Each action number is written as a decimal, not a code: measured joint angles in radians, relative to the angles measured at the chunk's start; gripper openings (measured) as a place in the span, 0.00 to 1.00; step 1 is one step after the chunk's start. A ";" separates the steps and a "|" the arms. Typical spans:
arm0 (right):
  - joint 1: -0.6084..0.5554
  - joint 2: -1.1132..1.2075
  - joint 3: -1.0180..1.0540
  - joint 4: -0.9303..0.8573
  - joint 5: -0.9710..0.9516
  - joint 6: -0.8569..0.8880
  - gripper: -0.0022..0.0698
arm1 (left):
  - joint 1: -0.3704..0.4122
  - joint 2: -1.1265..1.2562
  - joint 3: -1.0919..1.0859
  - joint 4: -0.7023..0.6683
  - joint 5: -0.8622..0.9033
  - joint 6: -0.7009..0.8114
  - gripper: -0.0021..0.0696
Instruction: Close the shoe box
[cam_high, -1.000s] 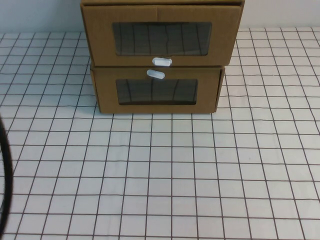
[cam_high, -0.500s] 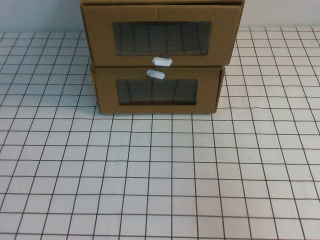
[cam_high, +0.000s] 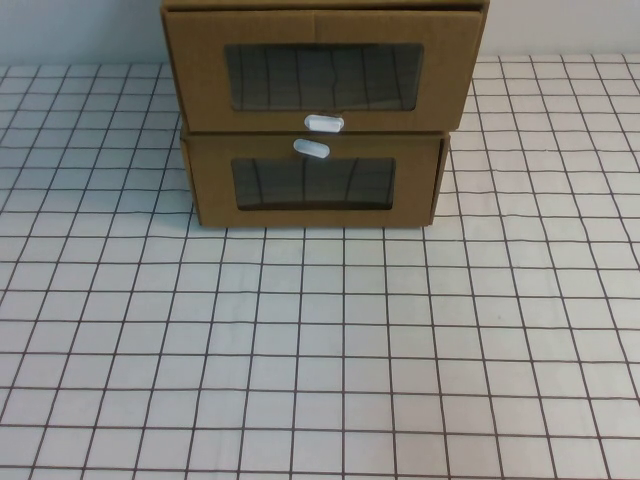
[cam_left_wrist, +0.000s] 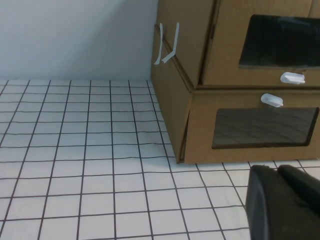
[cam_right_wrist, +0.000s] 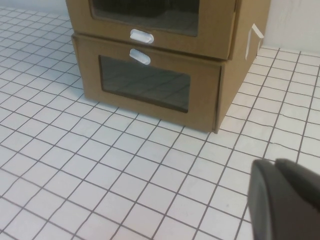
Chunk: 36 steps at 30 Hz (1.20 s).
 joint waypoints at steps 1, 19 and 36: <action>0.000 0.000 0.000 0.000 0.000 0.000 0.01 | 0.000 0.000 0.000 0.000 0.000 0.000 0.02; 0.000 0.000 0.000 0.005 0.002 0.000 0.01 | 0.040 -0.189 0.323 0.157 -0.163 0.012 0.02; 0.000 0.000 0.000 0.005 0.043 0.000 0.01 | 0.050 -0.215 0.419 0.162 -0.058 0.000 0.02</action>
